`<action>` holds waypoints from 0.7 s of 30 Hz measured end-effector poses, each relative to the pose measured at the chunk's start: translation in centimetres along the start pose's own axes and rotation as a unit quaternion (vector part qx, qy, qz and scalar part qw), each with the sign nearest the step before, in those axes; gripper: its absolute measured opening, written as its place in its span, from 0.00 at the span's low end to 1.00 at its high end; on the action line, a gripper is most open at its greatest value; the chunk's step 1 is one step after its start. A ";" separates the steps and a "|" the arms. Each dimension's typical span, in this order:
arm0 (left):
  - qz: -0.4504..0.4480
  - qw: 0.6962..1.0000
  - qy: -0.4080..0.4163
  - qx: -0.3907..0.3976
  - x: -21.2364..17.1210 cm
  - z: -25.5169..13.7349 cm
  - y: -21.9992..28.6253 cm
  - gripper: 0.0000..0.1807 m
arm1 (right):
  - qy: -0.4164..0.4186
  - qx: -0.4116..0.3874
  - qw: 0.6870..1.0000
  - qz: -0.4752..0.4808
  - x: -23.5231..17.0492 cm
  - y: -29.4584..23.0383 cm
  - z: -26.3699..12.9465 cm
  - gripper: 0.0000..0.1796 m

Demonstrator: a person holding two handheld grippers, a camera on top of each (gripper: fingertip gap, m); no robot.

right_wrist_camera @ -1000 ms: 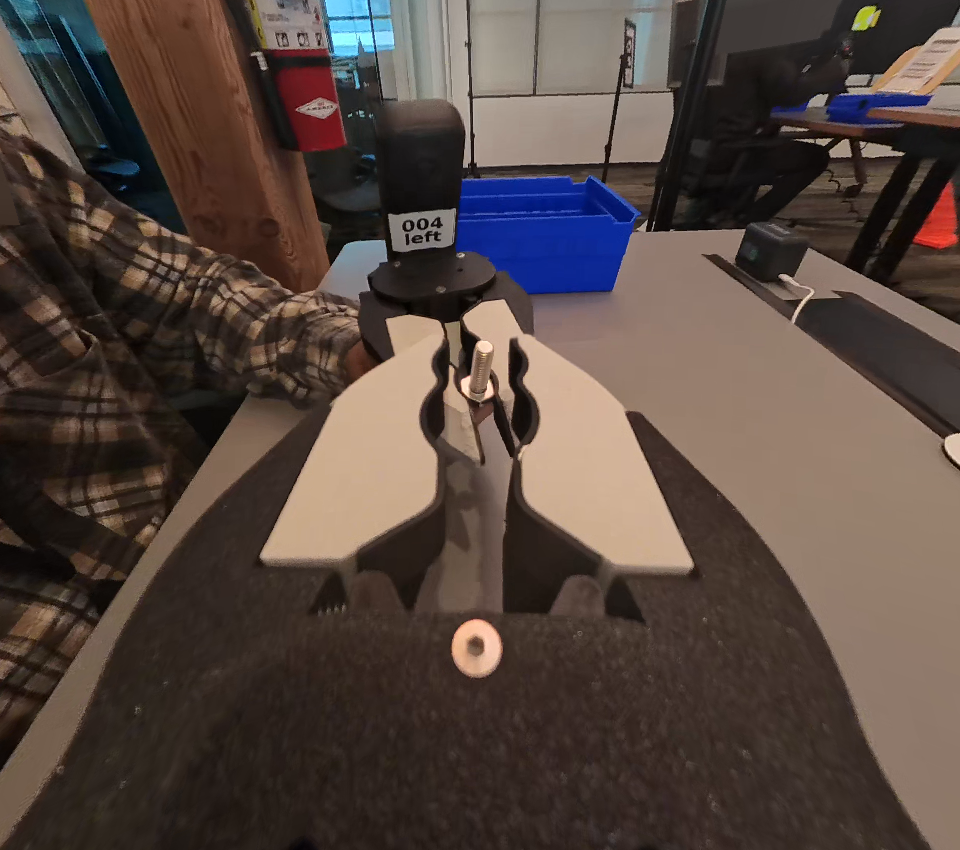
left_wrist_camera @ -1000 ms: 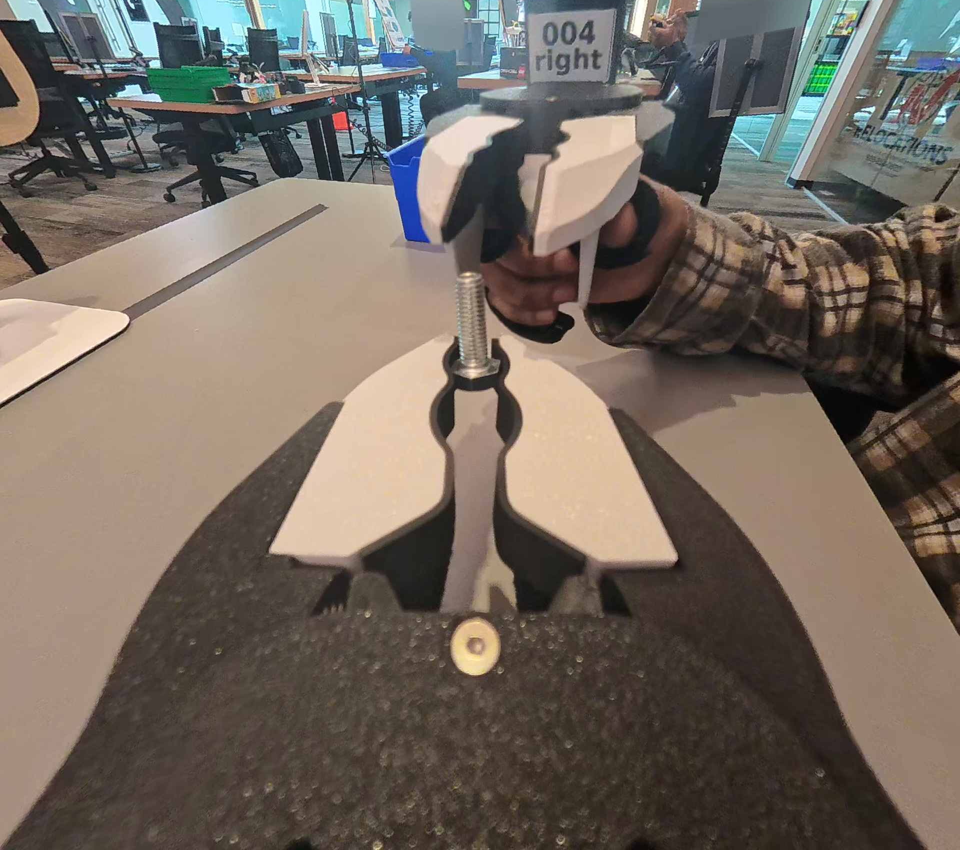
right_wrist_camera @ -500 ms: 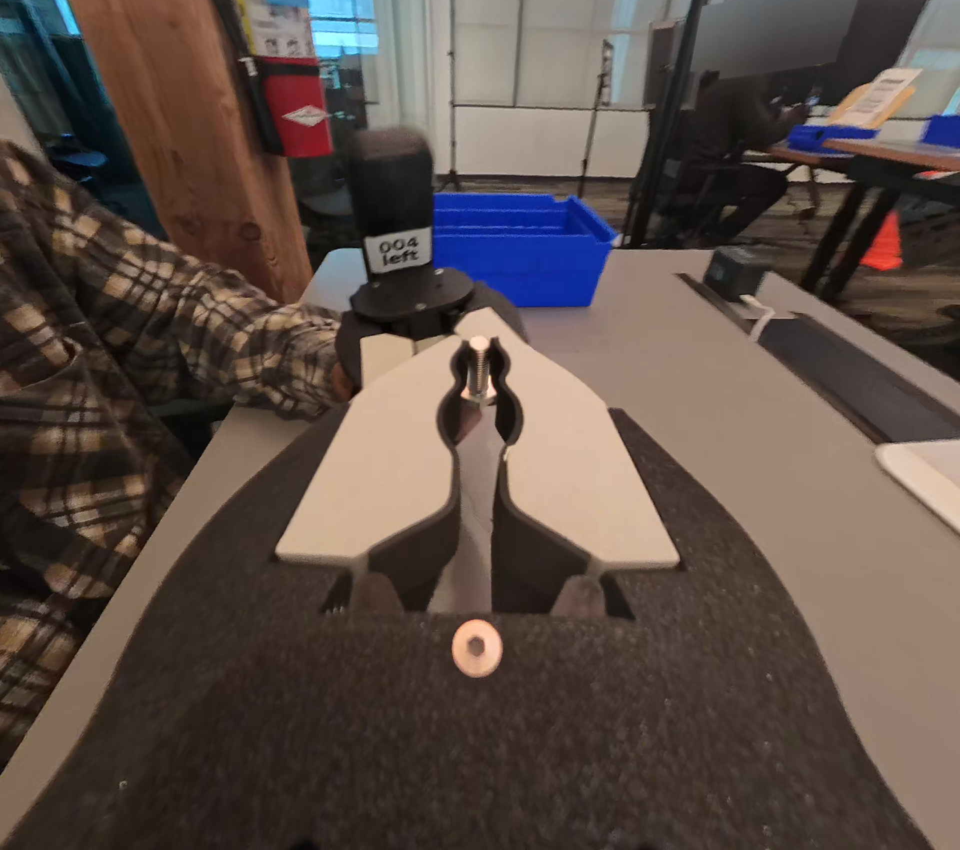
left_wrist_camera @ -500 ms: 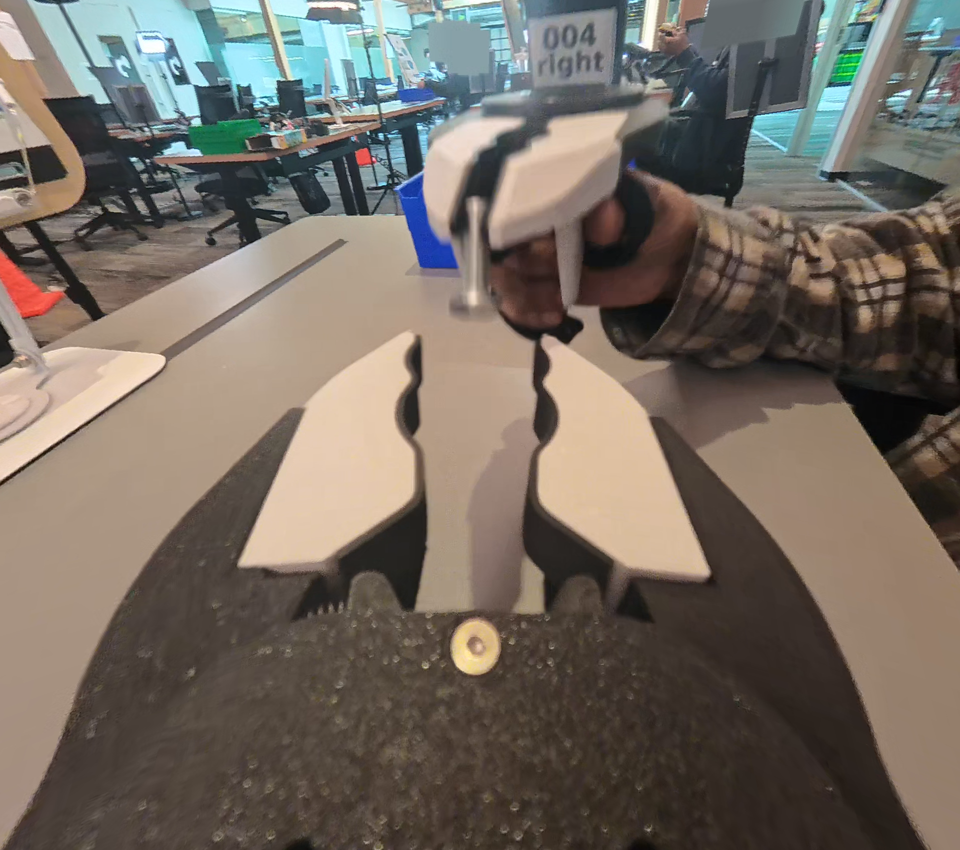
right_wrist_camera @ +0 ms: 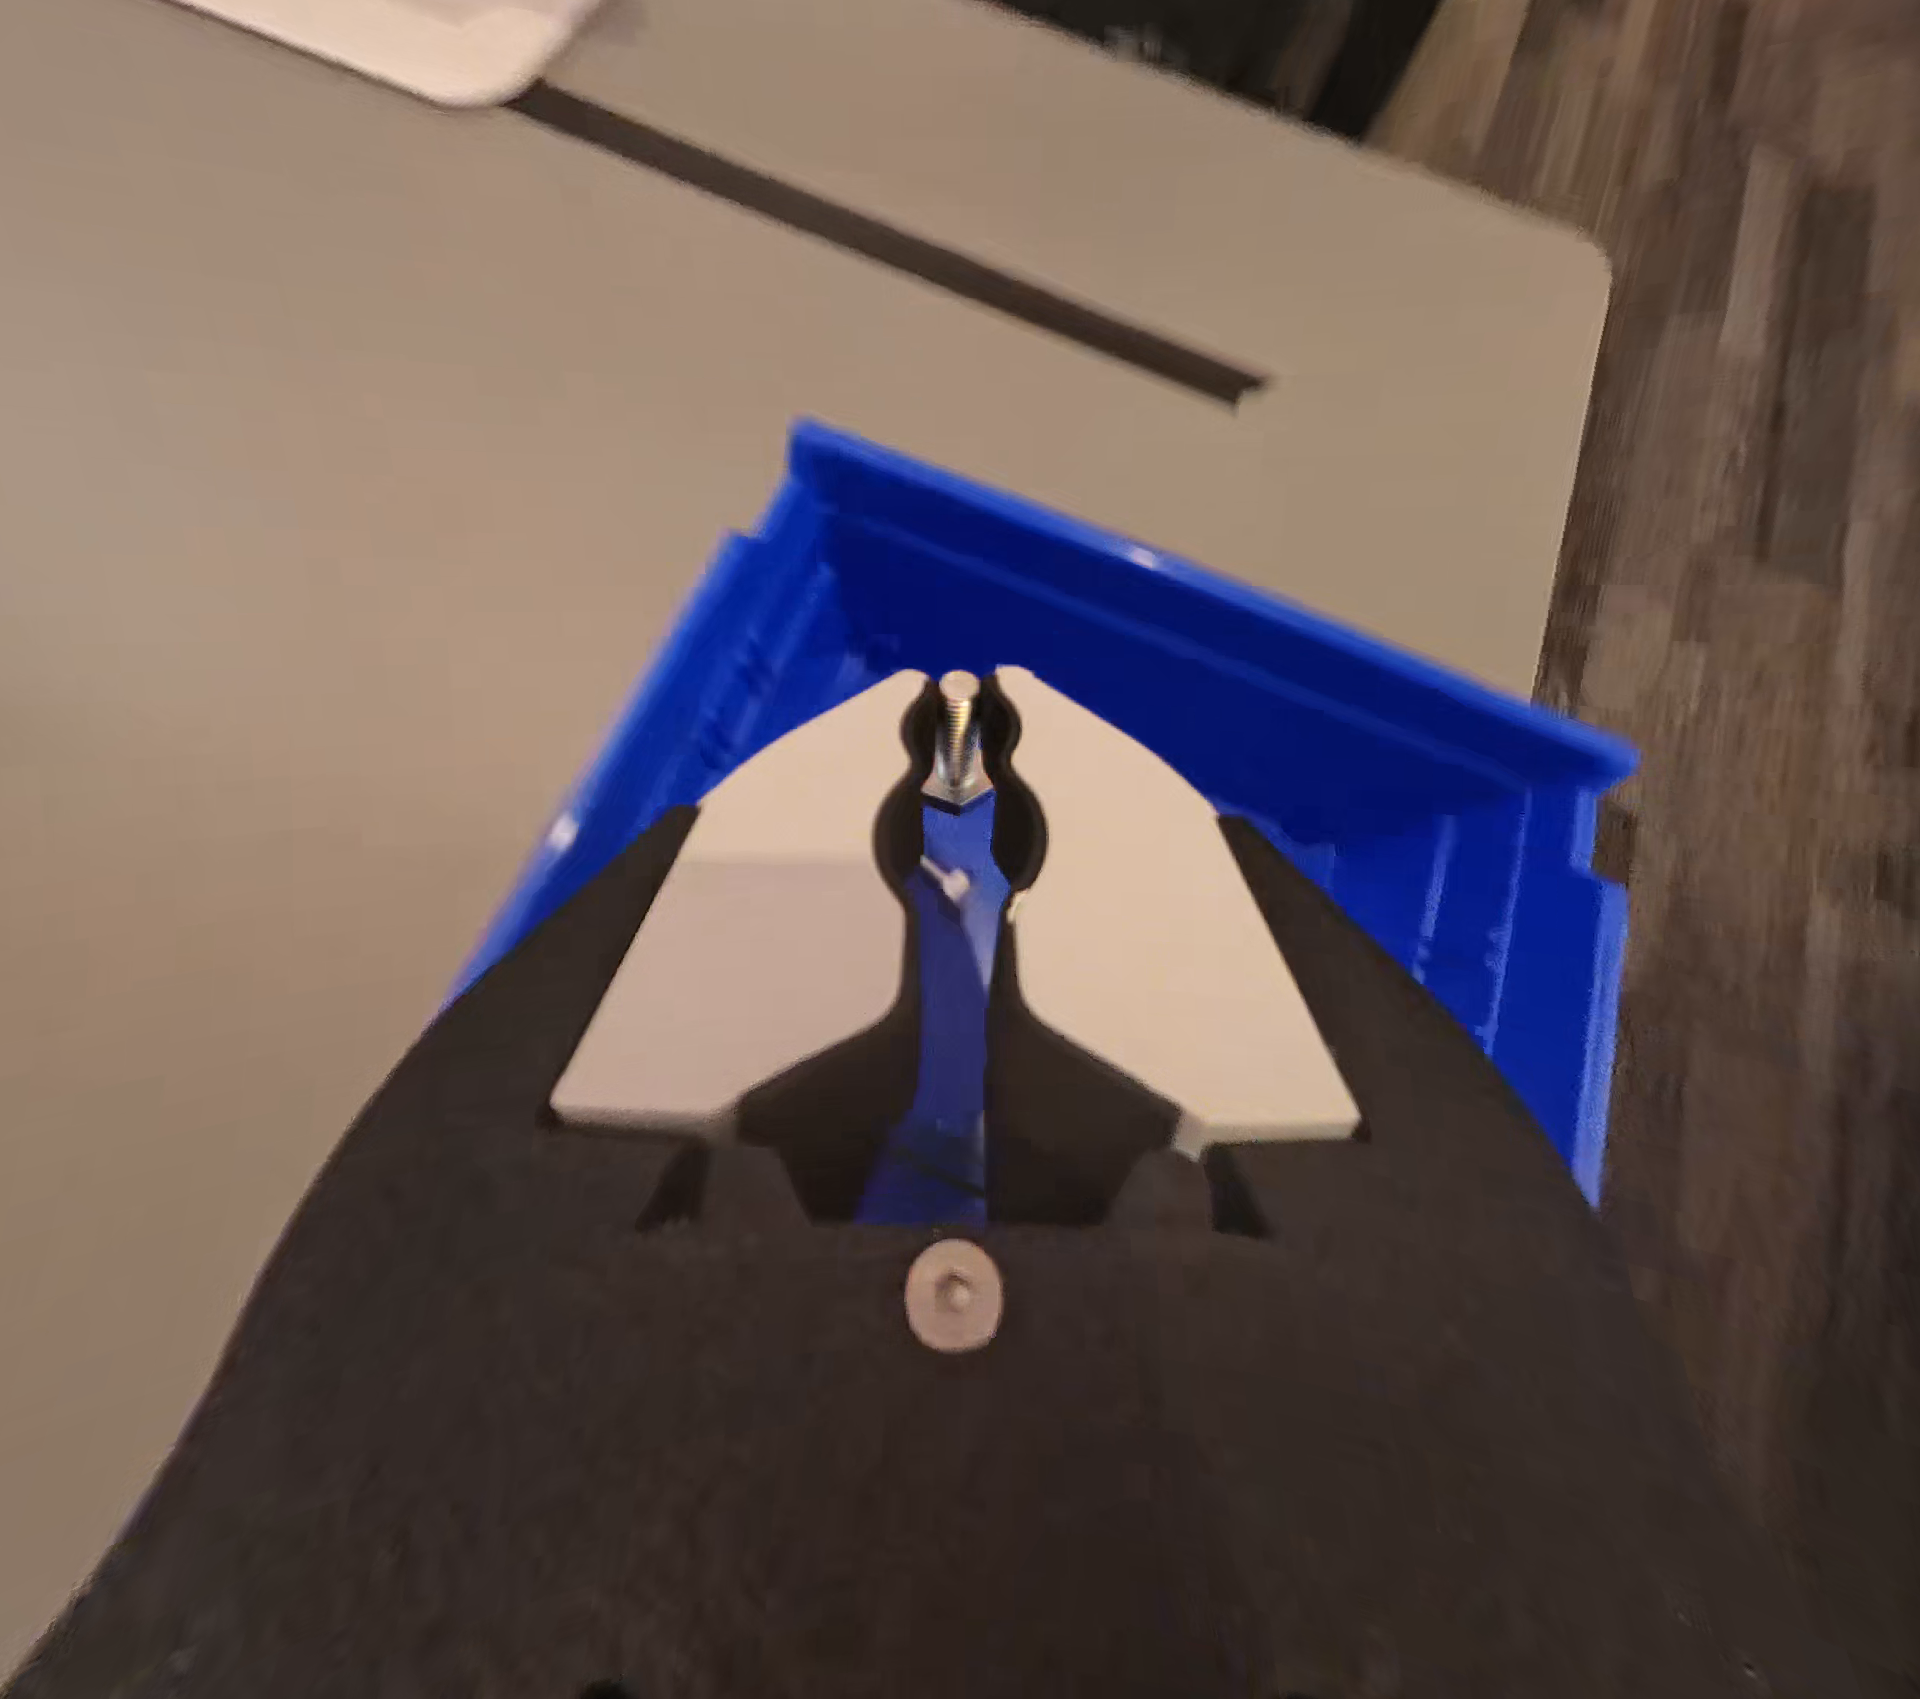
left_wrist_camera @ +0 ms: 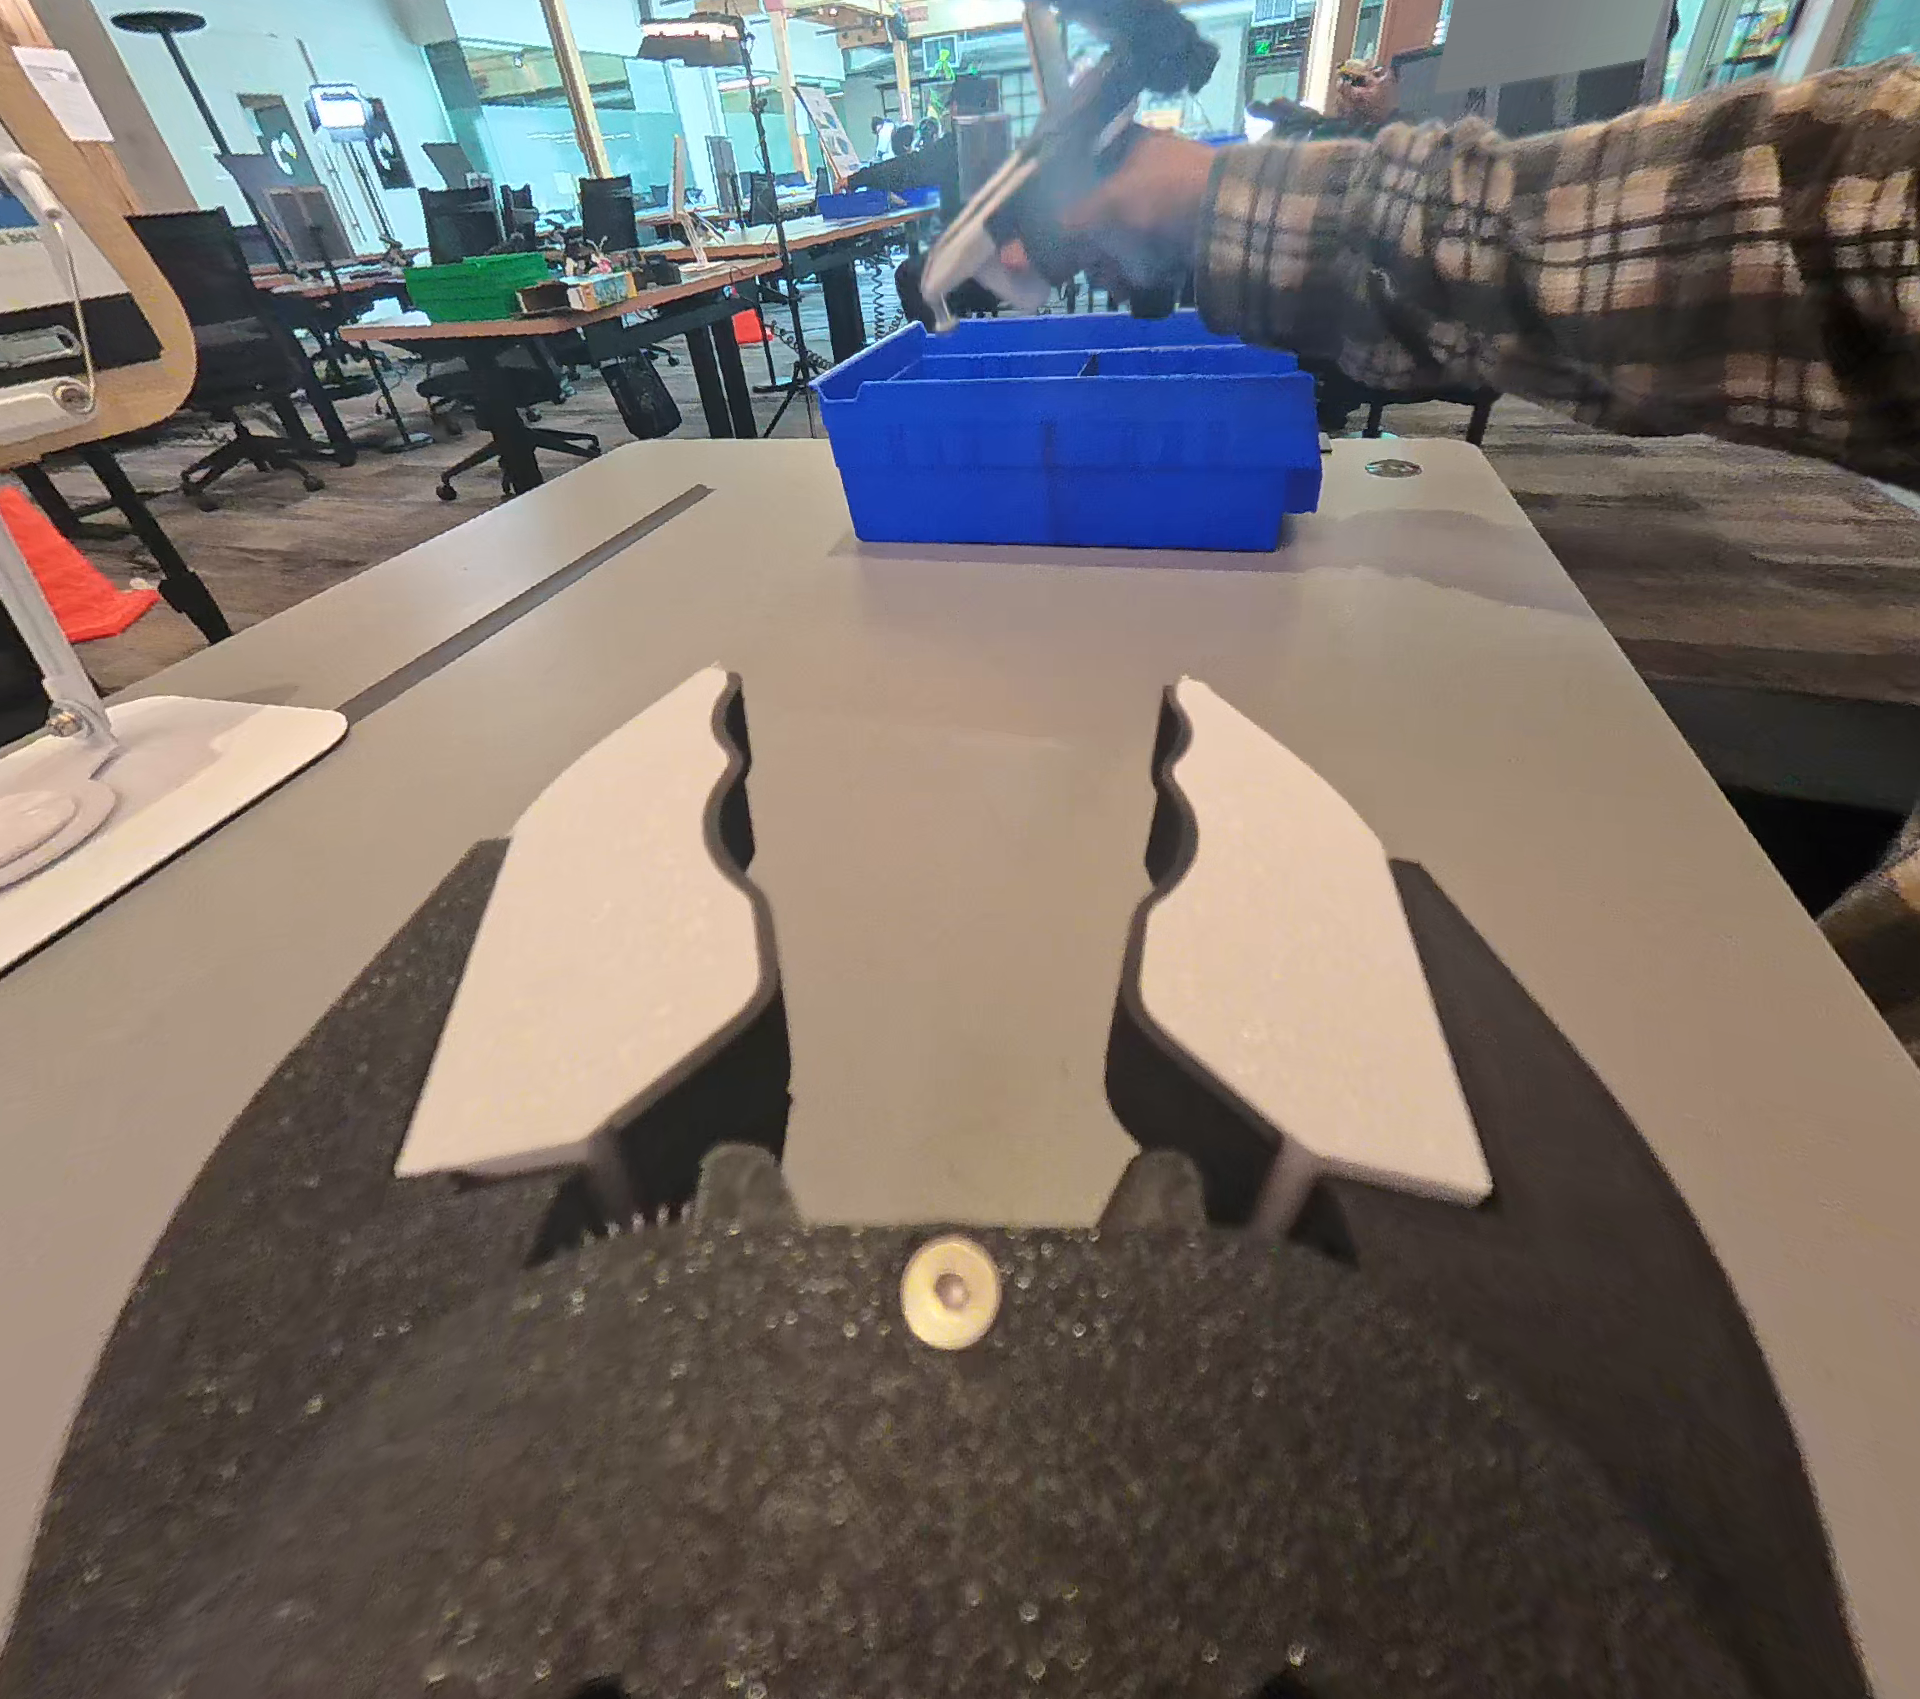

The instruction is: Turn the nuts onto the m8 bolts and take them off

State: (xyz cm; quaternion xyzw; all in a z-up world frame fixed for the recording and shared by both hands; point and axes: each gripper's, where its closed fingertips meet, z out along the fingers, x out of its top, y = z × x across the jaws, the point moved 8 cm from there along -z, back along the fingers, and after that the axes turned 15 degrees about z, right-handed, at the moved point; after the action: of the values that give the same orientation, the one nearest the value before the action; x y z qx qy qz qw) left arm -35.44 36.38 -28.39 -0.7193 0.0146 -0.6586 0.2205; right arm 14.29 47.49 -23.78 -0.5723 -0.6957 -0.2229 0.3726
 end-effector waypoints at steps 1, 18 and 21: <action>0.001 1.000 0.003 0.000 0.0 0.0 0.0 0.41 | -0.019 -0.009 1.000 0.003 -0.7 0.7 0.4 0.04; 0.005 0.998 0.055 -0.019 0.1 -1.0 -0.4 0.39 | 0.269 0.129 0.948 -0.114 5.7 -15.7 -7.7 0.46; 0.009 0.997 0.074 -0.019 0.4 -1.6 -0.6 0.39 | 0.332 0.202 0.912 -0.129 4.0 -21.3 -6.8 0.51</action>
State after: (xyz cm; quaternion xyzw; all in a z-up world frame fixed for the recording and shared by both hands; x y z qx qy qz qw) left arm -37.06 36.30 -27.74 -0.6721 0.0497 -0.7079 0.2113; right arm -4.75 39.79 -14.00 -0.2829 -0.6298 -0.3008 0.6579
